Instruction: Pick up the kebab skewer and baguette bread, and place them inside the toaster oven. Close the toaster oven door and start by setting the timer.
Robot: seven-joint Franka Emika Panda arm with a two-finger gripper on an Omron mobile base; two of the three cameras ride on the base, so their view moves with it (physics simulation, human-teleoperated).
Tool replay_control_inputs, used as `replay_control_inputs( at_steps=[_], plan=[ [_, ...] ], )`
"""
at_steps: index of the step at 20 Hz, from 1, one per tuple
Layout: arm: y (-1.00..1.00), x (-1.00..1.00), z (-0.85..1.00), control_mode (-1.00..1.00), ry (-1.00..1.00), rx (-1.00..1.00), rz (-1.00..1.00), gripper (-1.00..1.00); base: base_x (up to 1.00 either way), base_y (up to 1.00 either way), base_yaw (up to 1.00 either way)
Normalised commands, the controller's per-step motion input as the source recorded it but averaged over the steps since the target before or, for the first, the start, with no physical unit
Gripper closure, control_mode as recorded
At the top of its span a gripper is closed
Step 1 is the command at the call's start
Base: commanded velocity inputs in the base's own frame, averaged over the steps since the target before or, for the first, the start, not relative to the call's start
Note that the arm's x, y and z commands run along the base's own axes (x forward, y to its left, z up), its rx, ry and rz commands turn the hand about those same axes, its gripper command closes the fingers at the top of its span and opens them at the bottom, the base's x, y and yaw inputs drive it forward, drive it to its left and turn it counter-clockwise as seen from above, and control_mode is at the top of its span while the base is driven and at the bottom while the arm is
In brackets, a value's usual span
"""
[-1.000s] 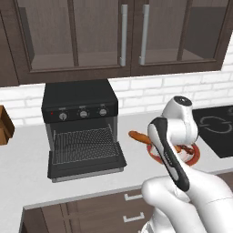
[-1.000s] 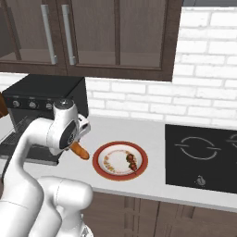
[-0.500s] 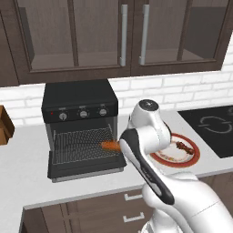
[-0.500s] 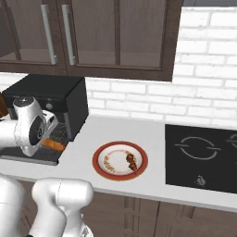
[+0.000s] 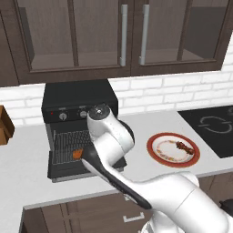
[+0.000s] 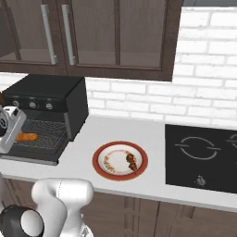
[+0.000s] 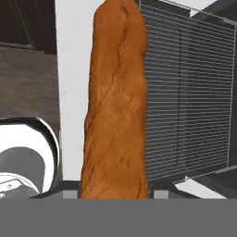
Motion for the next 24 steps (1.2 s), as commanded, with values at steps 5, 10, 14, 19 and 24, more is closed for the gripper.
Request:
replay_control_inputs(
  at_steps=[5, 10, 14, 19, 24],
  plan=[
    [0.41, 0.23, 0.08, -1.0, -0.04, -0.08, 0.09, 1.0, 0.0, 0.0, 0.0],
    [0.0, 0.46, -0.02, -1.0, -0.18, 0.0, 0.0, 1.0, 0.0, 0.0, 0.0],
    [0.03, 0.44, -0.27, -1.0, -0.22, 0.0, 0.0, 1.0, 0.0, 0.0, 0.0],
    [0.13, 0.28, -0.2, -1.0, -0.12, 0.01, 0.0, 1.0, 0.0, 0.0, 0.0],
    [0.12, 0.46, -0.05, -1.0, -0.05, 0.0, 0.0, 1.0, 0.0, 0.0, 0.0]
  ],
)
